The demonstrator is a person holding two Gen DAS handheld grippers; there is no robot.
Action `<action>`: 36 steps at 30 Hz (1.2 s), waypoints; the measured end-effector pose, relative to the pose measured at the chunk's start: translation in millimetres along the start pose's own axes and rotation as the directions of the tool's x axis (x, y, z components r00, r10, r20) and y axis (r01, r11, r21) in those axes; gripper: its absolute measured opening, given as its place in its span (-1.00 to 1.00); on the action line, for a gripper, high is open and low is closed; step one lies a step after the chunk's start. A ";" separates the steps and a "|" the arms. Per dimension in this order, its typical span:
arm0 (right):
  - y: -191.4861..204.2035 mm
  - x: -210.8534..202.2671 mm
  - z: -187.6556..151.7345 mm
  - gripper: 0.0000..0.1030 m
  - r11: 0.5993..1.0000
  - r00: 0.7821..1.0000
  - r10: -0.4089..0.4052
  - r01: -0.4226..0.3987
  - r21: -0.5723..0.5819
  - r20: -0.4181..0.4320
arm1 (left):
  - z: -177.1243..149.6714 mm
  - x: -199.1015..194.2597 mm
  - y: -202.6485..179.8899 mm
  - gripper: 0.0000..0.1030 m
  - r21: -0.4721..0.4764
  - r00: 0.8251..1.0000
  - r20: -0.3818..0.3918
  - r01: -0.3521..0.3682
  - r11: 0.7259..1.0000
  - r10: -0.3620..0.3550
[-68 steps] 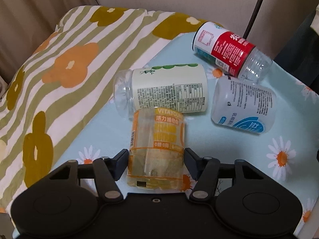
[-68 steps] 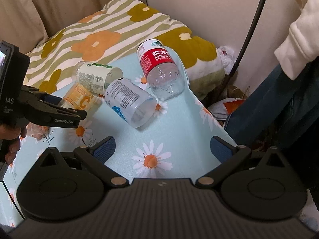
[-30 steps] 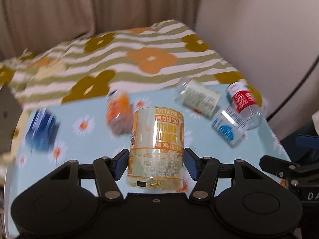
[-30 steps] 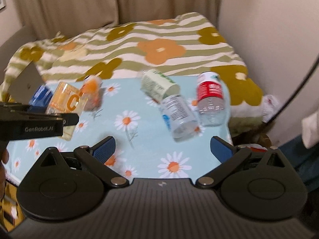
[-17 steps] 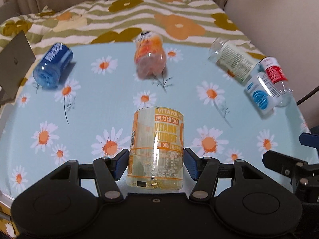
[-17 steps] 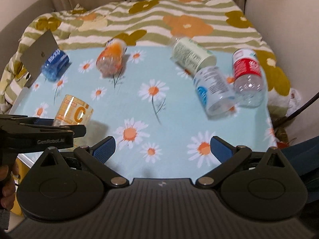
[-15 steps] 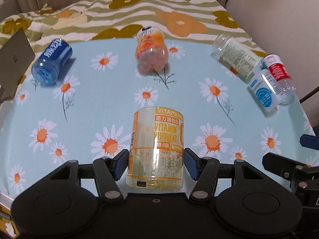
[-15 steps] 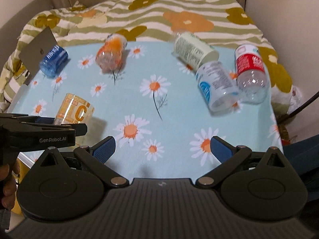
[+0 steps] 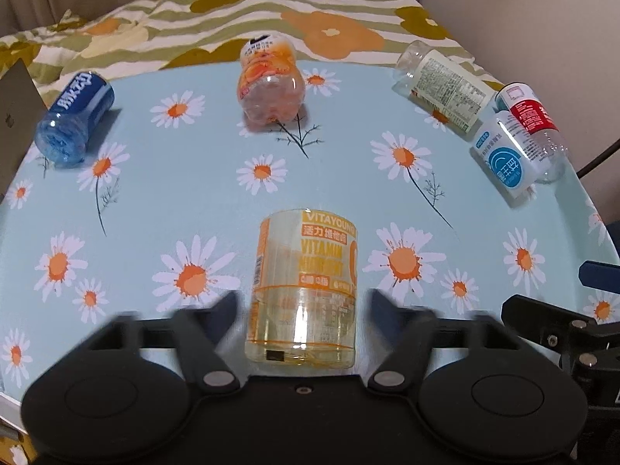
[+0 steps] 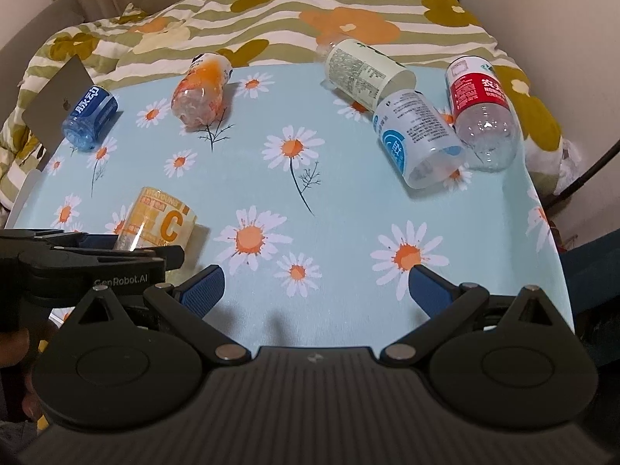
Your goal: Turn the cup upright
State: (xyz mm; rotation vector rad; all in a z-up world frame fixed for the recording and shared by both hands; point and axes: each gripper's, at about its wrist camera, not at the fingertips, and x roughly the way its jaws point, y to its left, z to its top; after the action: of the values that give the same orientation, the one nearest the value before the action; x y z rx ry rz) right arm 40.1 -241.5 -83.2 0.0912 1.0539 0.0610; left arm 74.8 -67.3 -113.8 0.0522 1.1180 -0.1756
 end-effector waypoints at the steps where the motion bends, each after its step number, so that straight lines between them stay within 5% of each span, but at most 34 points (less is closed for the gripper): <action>1: -0.1 -0.6 -0.1 1.00 1.000 1.000 -0.001 0.001 0.003 0.001 | -0.2 -2.3 -0.1 0.86 0.002 1.000 0.013 -0.002 1.000 0.002; 16: 1.9 -24.0 15.1 1.00 1.000 0.999 -0.009 0.008 0.014 0.036 | -1.4 -46.3 4.9 1.00 0.032 0.997 0.078 -0.011 0.999 0.008; 21: 13.9 -21.6 35.9 1.00 0.996 0.996 0.087 -0.086 0.038 -0.023 | -3.9 -69.7 31.8 1.00 0.015 0.994 0.099 -0.049 0.999 0.047; 29: 44.4 31.2 65.8 1.00 0.947 0.939 0.279 -0.234 0.222 -0.200 | -13.6 -86.8 97.6 1.00 -0.091 0.990 0.109 -0.077 0.993 0.087; 33: 60.6 63.8 72.1 1.00 0.925 0.907 0.316 -0.228 0.305 -0.278 | -18.5 -86.9 128.2 1.00 -0.142 0.988 0.105 -0.096 0.985 0.112; 36: 68.0 78.3 72.5 1.00 0.923 0.904 0.306 -0.205 0.327 -0.298 | -22.4 -84.0 148.2 1.00 -0.183 0.990 0.091 -0.093 0.979 0.111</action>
State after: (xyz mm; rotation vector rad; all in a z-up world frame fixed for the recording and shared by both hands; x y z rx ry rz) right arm 141.4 -169.8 -108.3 0.5031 1.3932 0.1686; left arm 43.9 91.2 -55.1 -0.0586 1.0236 0.0144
